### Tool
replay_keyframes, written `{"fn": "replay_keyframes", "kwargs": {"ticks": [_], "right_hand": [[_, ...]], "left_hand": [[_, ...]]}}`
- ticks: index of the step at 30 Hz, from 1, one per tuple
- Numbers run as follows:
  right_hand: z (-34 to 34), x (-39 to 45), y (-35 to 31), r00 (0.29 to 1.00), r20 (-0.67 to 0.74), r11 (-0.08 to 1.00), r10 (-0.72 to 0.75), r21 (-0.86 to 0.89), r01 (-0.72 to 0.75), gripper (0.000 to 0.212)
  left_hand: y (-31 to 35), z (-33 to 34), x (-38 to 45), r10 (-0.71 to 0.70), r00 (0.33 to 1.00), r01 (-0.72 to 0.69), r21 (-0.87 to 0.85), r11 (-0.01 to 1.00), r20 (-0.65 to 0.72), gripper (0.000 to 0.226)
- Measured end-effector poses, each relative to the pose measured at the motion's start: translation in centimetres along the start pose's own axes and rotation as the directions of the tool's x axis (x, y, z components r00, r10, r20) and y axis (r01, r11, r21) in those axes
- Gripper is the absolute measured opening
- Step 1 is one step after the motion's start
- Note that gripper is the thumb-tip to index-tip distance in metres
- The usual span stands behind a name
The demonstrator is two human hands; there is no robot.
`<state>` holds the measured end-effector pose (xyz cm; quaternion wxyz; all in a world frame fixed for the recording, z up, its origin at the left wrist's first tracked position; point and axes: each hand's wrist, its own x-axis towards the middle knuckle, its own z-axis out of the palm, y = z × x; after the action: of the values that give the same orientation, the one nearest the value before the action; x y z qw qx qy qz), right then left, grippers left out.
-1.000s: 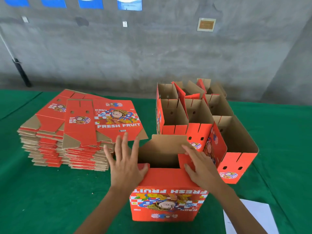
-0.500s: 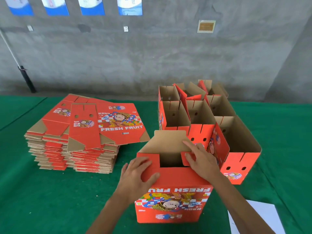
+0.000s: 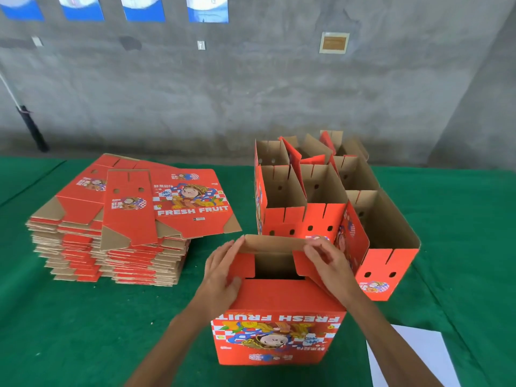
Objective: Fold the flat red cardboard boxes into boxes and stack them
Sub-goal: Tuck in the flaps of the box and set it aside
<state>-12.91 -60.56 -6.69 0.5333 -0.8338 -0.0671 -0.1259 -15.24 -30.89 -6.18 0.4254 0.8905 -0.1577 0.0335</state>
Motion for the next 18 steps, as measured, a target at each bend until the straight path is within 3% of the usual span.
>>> {"fn": "replay_keyframes", "kwargs": {"ticks": [2,4,7,9,12,15,16,18], "right_hand": [[0.0,-0.3,0.1,0.996,0.09,1.0,0.011,-0.026,-0.008,0.019],[-0.2,-0.4,0.3,0.982,0.173,0.994,0.07,-0.095,-0.054,0.032],[-0.2,-0.2,0.2,0.978,0.193,0.99,0.08,-0.128,-0.056,0.047],[-0.1,-0.1,0.3,0.982,0.189,0.99,0.018,-0.142,0.009,0.049],[-0.7,-0.4,0.6,0.972,0.233,0.998,-0.012,-0.055,0.026,0.04],[-1.2,-0.5,0.6,0.954,0.3,0.999,-0.008,0.036,-0.003,0.045],[-1.1,-0.6,0.4,0.948,0.316,1.0,0.017,0.006,-0.02,0.047],[-0.8,-0.6,0.2,0.94,0.329,0.992,0.093,-0.109,-0.06,0.042]], "left_hand": [[-0.2,0.0,0.1,-0.014,1.0,0.015,0.016,1.0,-0.022,0.087],[-0.2,0.0,1.0,-0.06,0.996,0.064,0.058,0.996,-0.066,0.067],[-0.1,0.4,2.3,-0.124,0.985,0.135,0.094,0.986,-0.121,0.039],[-0.2,0.6,2.6,-0.094,0.985,0.098,0.022,0.995,-0.145,0.028],[-0.7,0.4,2.4,-0.049,0.989,0.023,-0.182,0.983,-0.139,0.037],[-0.8,0.0,2.1,-0.171,0.985,0.137,-0.466,0.874,-0.033,0.044],[-0.7,0.0,2.0,-0.201,0.979,0.181,-0.468,0.865,0.007,0.038],[-0.7,0.0,1.6,-0.198,0.979,0.206,-0.29,0.935,0.057,0.039]]}}
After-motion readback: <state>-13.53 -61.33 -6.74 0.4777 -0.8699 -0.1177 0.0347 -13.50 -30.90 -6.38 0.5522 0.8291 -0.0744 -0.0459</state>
